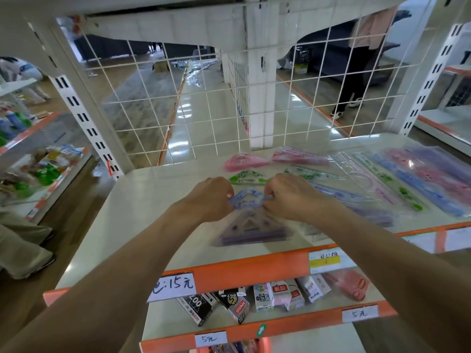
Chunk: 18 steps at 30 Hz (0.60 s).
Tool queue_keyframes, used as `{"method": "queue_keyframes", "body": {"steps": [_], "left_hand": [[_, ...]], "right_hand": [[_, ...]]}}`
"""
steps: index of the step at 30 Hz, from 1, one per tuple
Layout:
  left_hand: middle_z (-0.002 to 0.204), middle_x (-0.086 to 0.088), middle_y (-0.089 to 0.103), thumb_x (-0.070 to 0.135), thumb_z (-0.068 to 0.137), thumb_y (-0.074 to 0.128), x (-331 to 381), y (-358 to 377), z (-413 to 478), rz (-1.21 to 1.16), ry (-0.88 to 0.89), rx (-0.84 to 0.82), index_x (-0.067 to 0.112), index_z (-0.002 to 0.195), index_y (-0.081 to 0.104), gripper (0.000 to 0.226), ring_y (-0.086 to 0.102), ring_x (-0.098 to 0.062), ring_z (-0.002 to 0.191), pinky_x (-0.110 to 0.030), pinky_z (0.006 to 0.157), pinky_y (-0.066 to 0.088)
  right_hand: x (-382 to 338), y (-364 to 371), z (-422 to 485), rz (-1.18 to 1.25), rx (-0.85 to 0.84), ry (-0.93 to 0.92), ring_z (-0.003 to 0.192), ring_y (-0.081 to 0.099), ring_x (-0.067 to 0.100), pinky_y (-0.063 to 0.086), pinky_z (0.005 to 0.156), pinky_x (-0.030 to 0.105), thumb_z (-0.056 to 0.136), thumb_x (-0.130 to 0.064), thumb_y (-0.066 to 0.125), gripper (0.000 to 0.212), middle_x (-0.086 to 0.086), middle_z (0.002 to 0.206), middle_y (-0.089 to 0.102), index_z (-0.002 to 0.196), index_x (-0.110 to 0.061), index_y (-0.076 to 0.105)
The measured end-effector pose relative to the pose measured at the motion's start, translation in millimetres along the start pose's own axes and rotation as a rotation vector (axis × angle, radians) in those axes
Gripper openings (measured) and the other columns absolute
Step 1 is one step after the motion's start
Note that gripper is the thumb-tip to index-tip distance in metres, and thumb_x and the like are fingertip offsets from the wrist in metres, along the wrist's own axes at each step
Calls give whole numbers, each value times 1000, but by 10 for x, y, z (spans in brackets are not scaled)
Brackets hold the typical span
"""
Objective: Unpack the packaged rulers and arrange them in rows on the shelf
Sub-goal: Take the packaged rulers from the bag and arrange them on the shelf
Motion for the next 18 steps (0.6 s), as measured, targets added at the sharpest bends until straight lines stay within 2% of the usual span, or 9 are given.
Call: {"method": "queue_keyframes", "body": {"steps": [3,5,7,10,12,15,16,18], "left_hand": [[107,-6,67,24,89,58,3,10,6,-7,5,-9,11,109,71,26,60,-26,97,-26,73,41],[108,-6,66,25,88,61,-26,-14,20,-24,-5,-40,11,110,70,28,61,-25,99,-26,75,43],[115,-6,65,25,86,63,-82,-114,79,-35,-35,-44,11,117,66,35,59,-24,104,-28,84,46],[127,-7,60,24,88,62,-164,-267,241,-54,-90,19,12,126,60,40,56,-24,114,-29,95,43],[126,-7,61,24,89,61,-138,-263,357,-61,-88,27,13,127,59,40,58,-24,112,-29,90,45],[117,-7,64,22,89,59,-46,-127,486,-46,-79,-18,16,126,62,37,61,-22,97,-24,74,43],[116,-7,64,22,89,59,-27,-101,522,-39,-83,-16,15,125,61,37,60,-22,96,-24,74,43],[114,-8,63,25,88,62,-8,-87,563,-43,-99,-2,13,123,62,37,60,-24,98,-25,76,43]], "right_hand": [[-3,-12,1,-4,-22,-6,87,57,23,44,71,32,90,-18,52,14,6,94,59,92,-8,62],[18,-65,5,18,-44,1,94,60,26,49,78,35,90,-23,55,23,9,102,62,102,-5,63],[67,-169,74,67,-23,25,98,62,28,50,80,34,91,-26,57,30,13,109,64,111,-3,63],[110,-276,297,74,26,73,98,61,25,47,86,33,92,-26,57,29,9,110,64,112,-6,62],[75,-257,432,47,-5,97,89,58,22,47,86,33,91,-25,56,26,6,103,63,108,-6,61],[21,-160,549,32,-47,117,73,53,18,42,73,28,89,-24,61,15,-1,78,55,95,-10,58],[7,-152,574,39,-49,121,73,54,18,41,72,28,88,-24,63,18,-2,75,53,98,-10,60],[-4,-151,621,65,-80,145,84,58,23,43,75,30,86,-24,67,29,3,87,59,107,-6,60]]}}
Point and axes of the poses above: each hand's wrist, its own z-axis towards the middle knuckle, its own y-axis out of the palm, x = y × z, the point moved 5 cm from there along z, towards the middle knuckle
